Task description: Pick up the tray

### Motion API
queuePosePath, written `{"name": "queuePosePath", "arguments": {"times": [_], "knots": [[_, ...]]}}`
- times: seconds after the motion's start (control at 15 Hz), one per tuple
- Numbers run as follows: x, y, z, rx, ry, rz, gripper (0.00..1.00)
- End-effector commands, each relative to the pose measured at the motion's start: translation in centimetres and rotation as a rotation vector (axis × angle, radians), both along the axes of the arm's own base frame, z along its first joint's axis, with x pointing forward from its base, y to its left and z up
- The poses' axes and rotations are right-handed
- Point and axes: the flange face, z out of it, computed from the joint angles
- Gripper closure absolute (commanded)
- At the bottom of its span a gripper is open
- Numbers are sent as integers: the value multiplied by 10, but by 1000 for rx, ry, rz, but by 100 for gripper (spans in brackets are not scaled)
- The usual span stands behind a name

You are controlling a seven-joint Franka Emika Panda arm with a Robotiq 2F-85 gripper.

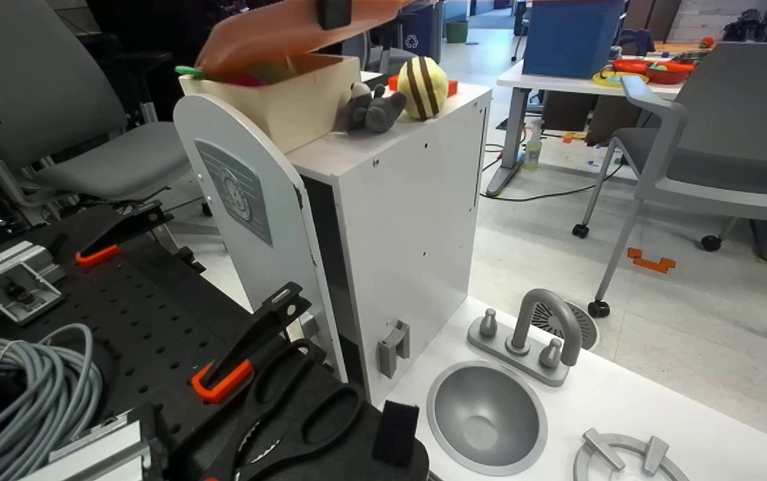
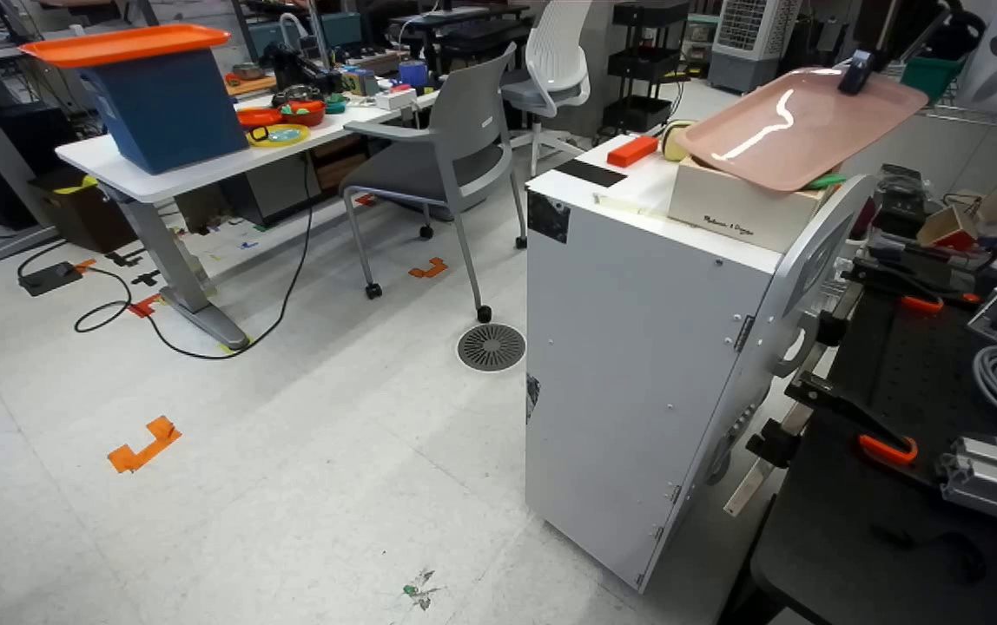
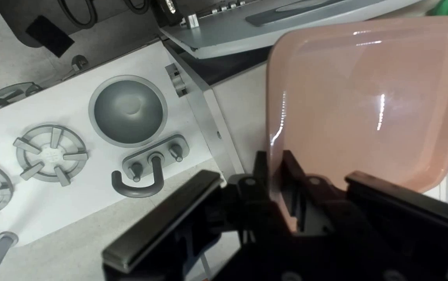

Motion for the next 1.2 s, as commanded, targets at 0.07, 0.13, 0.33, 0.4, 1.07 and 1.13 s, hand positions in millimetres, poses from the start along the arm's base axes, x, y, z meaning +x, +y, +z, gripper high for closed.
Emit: {"name": "queuePosePath", "arguments": {"times": [0.07, 0.13, 0.33, 0.4, 1.07, 1.13], "knots": [[5, -5, -4, 16, 12, 34, 62], [6, -5, -4, 14, 13, 36, 55], [7, -6, -6, 18, 22, 26, 34], [8, -7, -7, 19, 23, 23, 26], [7, 1, 9, -24, 43, -33, 0], [6, 5, 15, -35, 44, -41, 0]]}}
